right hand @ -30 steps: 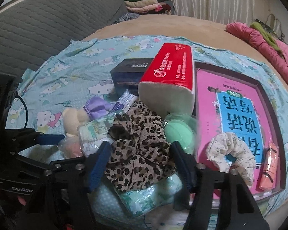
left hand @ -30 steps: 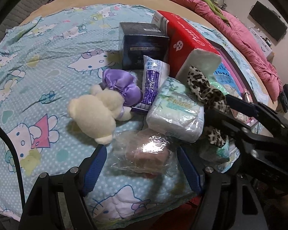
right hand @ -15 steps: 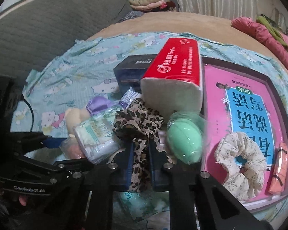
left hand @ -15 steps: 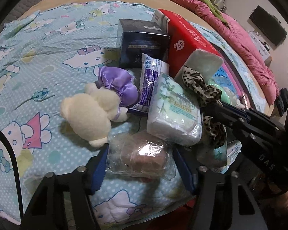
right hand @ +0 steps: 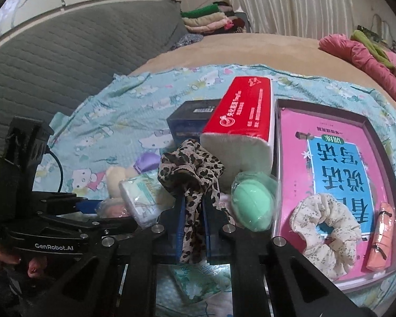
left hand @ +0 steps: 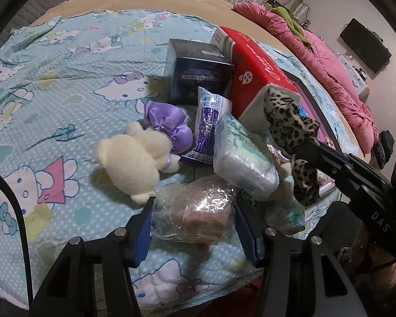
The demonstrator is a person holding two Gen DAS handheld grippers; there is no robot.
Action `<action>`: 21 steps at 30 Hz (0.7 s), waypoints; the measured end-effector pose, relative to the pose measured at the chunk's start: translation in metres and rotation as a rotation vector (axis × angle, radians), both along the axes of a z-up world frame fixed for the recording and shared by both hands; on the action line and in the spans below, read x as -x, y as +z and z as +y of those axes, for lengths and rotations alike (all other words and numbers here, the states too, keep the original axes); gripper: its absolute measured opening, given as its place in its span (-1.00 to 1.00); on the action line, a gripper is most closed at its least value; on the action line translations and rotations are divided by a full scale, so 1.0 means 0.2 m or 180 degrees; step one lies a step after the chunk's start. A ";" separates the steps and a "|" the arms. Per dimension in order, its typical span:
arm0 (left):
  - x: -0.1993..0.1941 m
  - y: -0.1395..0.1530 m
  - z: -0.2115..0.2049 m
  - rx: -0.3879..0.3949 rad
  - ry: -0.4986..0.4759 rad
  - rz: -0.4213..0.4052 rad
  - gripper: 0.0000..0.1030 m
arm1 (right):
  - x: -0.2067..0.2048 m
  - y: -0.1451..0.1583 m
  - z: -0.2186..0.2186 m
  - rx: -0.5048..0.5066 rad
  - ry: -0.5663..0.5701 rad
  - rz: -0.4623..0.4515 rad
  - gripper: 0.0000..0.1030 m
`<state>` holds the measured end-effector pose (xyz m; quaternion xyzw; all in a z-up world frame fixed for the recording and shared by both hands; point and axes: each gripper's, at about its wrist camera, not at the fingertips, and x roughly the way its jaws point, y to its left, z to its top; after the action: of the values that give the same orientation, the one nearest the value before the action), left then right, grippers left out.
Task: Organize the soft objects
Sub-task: 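Grasp the clear bag with brown item with the left gripper while the right lifts the leopard cloth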
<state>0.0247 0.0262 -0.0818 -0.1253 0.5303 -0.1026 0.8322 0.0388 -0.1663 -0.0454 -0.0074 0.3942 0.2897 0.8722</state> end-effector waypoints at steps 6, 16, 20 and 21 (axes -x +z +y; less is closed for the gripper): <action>0.03 0.05 0.04 -0.0061 0.0118 -0.0069 0.09 | 0.03 0.05 -0.03 -0.0126 0.0006 -0.0097 -0.77; 0.06 0.12 0.09 -0.0197 0.0278 -0.0167 0.09 | 0.03 0.10 -0.10 -0.0264 -0.0088 -0.0182 -0.77; 0.07 0.16 0.07 -0.0260 0.0255 -0.0251 0.09 | 0.03 0.12 -0.12 -0.0322 -0.0120 -0.0209 -0.77; 0.07 0.17 0.06 -0.0293 0.0252 -0.0266 0.09 | 0.03 0.12 -0.13 -0.0327 -0.0123 -0.0212 -0.77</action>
<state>0.0111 0.0379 -0.0483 -0.1034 0.4939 -0.0503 0.8619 0.0320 -0.1918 -0.0219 0.0353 0.3496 0.2922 0.8895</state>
